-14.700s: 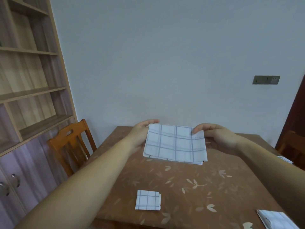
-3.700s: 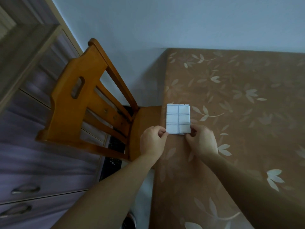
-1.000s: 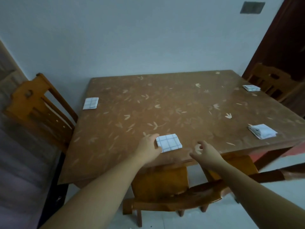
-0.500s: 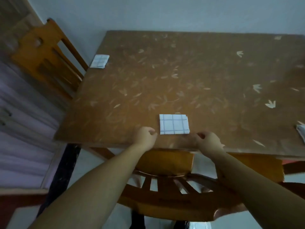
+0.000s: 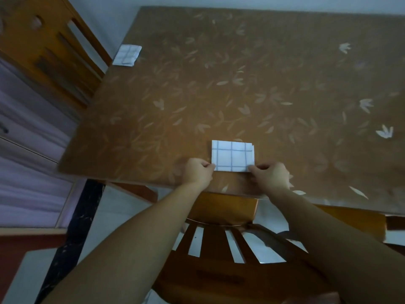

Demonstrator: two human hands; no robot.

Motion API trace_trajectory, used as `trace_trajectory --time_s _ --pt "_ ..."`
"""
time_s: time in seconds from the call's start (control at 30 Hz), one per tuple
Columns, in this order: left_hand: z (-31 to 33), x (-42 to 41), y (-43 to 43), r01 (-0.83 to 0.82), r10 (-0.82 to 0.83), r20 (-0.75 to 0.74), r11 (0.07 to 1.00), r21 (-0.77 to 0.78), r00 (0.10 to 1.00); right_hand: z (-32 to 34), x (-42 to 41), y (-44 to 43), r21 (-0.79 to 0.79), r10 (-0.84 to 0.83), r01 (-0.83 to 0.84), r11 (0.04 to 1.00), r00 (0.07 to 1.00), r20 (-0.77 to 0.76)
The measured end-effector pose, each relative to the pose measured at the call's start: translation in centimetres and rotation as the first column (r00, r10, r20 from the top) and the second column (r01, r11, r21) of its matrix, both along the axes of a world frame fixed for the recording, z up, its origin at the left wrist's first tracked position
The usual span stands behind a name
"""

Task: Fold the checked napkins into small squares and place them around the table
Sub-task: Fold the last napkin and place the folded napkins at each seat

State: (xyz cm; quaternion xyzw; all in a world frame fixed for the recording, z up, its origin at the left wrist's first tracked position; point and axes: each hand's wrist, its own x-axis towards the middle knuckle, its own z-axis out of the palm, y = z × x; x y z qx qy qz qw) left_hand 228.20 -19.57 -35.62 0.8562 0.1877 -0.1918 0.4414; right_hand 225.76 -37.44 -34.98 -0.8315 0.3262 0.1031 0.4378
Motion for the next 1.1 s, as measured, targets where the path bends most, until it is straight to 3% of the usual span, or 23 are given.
trace_trajectory --time_s 0.13,0.33,0.53,0.67,0.77,0.9,1.0,1.1 --pt "-0.3 0.4 0.5 0.035 -0.036 0.005 0.997 0.066 0.999 -0.3 -0.4 0.3 0.167 -0.089 0.092 0.982 0.996 -0.025" --pt "0.2 0.3 3.2 0.09 -0.093 0.007 0.978 0.187 0.996 0.0 -0.3 2.0 0.215 -0.004 0.015 0.977 0.998 -0.055" --pt "0.5 -0.1 5.5 -0.056 0.056 -0.001 0.998 -0.038 0.998 0.0 -0.2 4.4 0.245 0.061 -0.053 0.968 0.998 -0.023" --pt "0.3 -0.4 5.4 -0.288 0.275 -0.089 0.933 -0.218 0.957 0.1 -0.7 4.5 0.28 0.018 -0.015 0.96 1.0 -0.006" --pt "0.2 -0.9 5.2 -0.369 0.34 -0.147 0.885 -0.286 0.929 0.2 -1.1 4.4 0.314 -0.04 0.042 0.948 0.999 -0.013" --pt "0.0 -1.7 5.0 -0.286 0.273 -0.088 0.931 -0.227 0.958 0.0 -1.8 4.3 0.318 -0.074 0.065 0.946 0.997 0.017" --pt "0.0 -2.2 4.9 -0.081 0.082 0.009 0.991 -0.109 0.997 -0.3 -2.4 3.9 0.231 -0.017 0.005 0.973 0.999 0.05" --pt "0.0 -2.6 4.8 0.021 -0.016 0.061 0.997 -0.08 0.998 -0.7 -2.8 3.5 0.131 0.064 -0.074 0.989 0.995 0.077"
